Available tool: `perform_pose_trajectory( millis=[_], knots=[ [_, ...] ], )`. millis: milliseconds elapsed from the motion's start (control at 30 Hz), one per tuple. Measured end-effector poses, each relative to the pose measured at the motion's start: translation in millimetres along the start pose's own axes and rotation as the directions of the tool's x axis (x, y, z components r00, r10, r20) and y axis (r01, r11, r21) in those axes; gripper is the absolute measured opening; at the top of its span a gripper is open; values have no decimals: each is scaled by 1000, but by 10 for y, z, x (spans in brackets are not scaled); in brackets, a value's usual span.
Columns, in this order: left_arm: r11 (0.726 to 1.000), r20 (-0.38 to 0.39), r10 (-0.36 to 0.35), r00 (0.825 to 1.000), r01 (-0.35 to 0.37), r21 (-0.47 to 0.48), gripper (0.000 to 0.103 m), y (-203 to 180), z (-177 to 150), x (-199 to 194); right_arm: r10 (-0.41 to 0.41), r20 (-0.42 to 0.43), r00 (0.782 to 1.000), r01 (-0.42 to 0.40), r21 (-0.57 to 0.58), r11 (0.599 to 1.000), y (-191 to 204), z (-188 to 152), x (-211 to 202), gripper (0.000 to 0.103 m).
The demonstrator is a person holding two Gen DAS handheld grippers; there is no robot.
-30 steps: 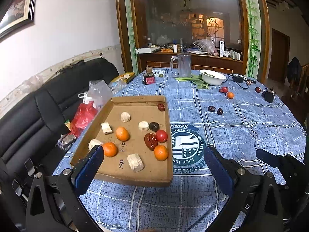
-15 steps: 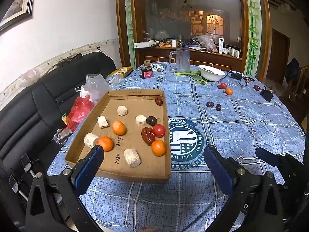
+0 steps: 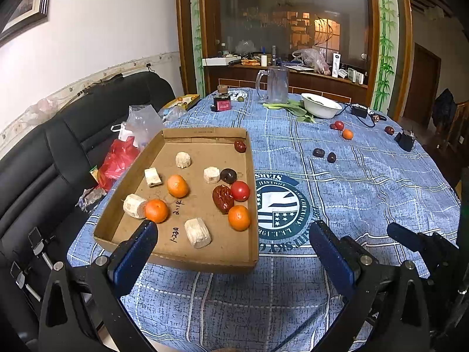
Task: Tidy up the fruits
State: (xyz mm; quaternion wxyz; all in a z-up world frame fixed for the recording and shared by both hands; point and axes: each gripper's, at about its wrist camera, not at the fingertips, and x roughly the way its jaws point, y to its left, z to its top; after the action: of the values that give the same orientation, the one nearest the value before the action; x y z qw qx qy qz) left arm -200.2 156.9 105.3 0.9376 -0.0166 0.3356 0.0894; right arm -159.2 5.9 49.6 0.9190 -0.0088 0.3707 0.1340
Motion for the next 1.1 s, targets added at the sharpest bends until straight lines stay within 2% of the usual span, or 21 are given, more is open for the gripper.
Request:
perform_pose_trajectory(
  millis=[167,433,600,933,1100],
  knots=[
    [1000,-17,-5,1000,5,-13,103,30,-15,48,-40,-22,999,39,-43,998,99,82,52,81],
    [997,-37,13,999,-16,-75,103,230,-7,137,-26,-41,999,24,-47,999,166,83,106,83],
    [994,-53,14,999,-20,-110,103,337,-12,190,-22,-39,999,19,-89,996,319,127,124,83],
    [992,-64,-15,998,7,-127,103,448,-37,237,-21,-51,998,14,-134,991,539,178,221,83],
    [992,-67,-20,998,12,-126,103,451,-26,227,-8,-60,998,1,-119,993,529,177,245,83]
  ],
)
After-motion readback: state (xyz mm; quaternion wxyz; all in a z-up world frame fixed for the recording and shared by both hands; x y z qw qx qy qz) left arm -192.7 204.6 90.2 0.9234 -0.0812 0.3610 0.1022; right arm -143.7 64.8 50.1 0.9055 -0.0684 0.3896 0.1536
